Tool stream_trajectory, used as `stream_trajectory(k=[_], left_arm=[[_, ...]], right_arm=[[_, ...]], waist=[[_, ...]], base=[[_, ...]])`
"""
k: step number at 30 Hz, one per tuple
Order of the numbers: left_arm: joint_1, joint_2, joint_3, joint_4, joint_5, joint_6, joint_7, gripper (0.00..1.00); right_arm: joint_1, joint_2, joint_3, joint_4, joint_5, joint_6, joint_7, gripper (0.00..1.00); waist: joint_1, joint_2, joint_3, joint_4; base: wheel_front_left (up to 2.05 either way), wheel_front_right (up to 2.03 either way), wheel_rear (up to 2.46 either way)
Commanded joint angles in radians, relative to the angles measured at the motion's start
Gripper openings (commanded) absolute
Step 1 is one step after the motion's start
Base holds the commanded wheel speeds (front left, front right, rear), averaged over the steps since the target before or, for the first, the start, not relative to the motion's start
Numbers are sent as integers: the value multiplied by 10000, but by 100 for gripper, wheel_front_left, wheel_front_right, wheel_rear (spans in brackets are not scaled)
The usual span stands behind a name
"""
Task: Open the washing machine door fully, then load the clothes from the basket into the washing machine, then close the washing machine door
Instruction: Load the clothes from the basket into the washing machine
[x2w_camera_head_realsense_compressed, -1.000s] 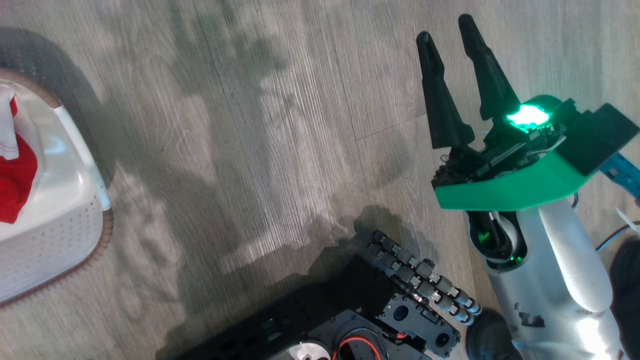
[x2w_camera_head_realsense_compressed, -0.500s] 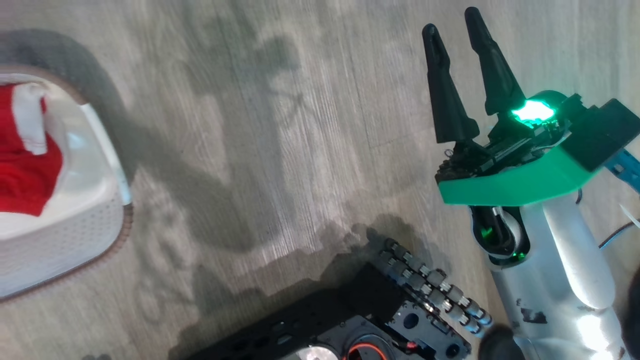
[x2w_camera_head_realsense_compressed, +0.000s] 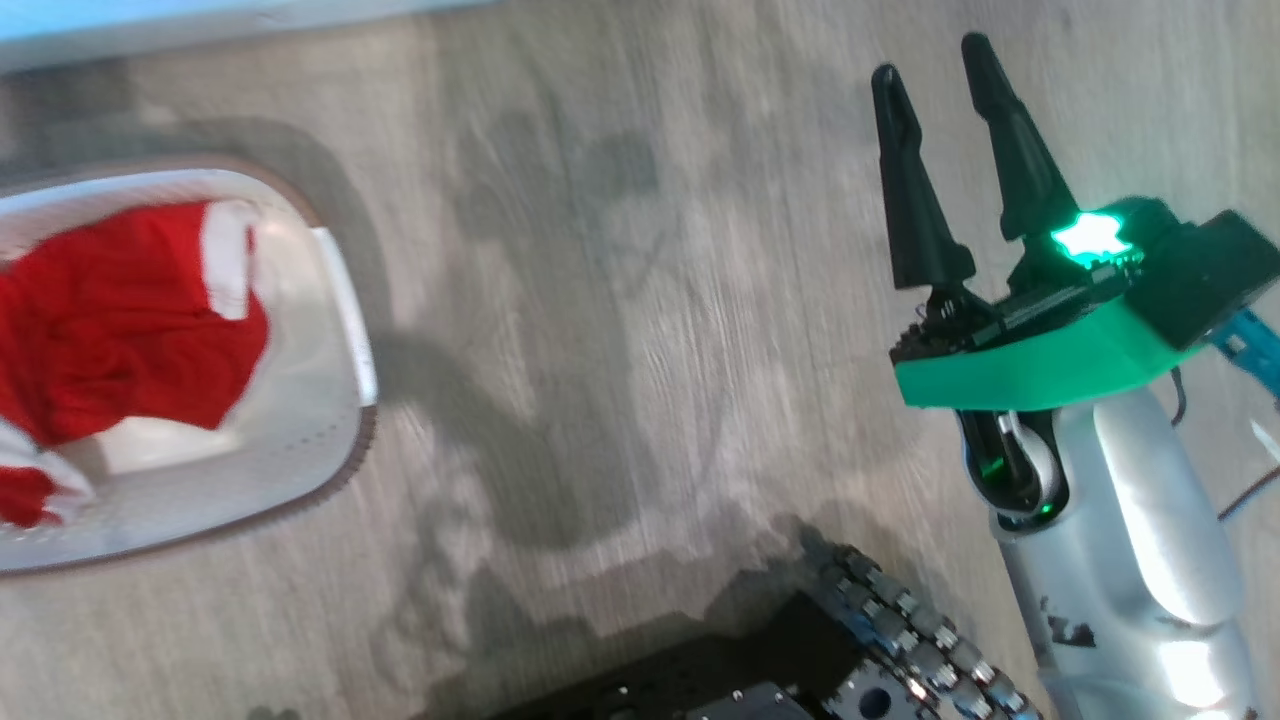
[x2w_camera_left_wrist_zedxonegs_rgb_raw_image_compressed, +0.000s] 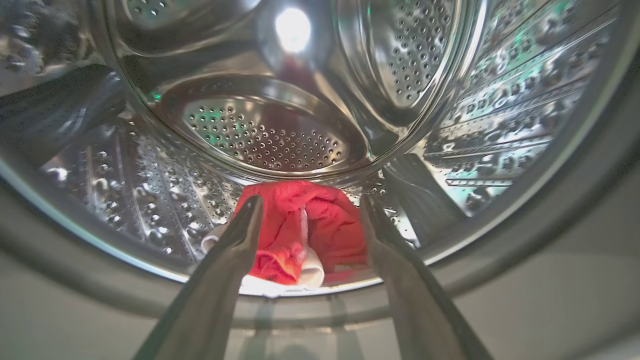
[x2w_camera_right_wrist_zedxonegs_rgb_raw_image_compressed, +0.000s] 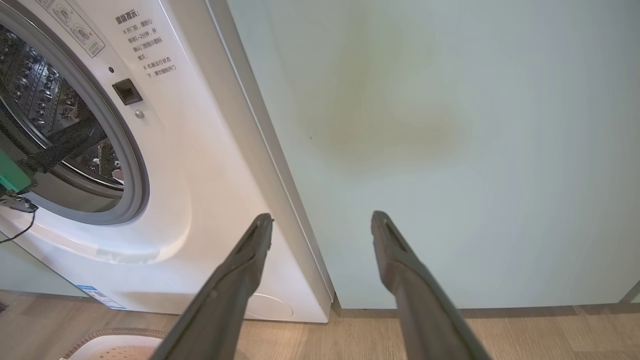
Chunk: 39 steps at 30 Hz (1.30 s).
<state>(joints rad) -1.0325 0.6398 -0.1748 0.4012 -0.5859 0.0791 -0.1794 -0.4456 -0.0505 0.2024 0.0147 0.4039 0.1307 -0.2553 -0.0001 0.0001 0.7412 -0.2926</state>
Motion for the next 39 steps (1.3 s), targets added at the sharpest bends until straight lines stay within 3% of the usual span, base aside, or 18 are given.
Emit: stream_trajectory(k=[1,9,15,20,27,39], left_arm=[[383,417,419,-609,-56,171,-112,100],[4489,-227,1074,-4029,-281,1246,-650,100],[6388,-1062,1053,-5270,-70,1433,-794,100],[7220,-1916,1041,-5526,351,1291,-818,100],[7916,-2957,1102,-5354,1293,752,-822,100],[9360,-4031,786,-5122,2690,206,-823,100]], right_arm=[[451,3,97,-206,-74,0,-65,100],[664,3,-181,235,-600,0,-65,100],[837,3,-389,621,-883,0,-65,100],[1050,3,-641,934,-1122,0,-62,100],[1411,3,-1010,1218,-1392,0,122,100],[2667,3,-1638,986,-1620,0,601,100]], waist=[[1,-1,-449,400],[1,-1,-1387,1070],[1,-1,-2065,1475],[1,-1,-2688,1805],[1,-1,-3726,2147],[1,-1,-5465,2459]], base=[[0,0,0],[0,0,0],[0,0,0],[0,0,0],[0,0,0],[0,0,0]])
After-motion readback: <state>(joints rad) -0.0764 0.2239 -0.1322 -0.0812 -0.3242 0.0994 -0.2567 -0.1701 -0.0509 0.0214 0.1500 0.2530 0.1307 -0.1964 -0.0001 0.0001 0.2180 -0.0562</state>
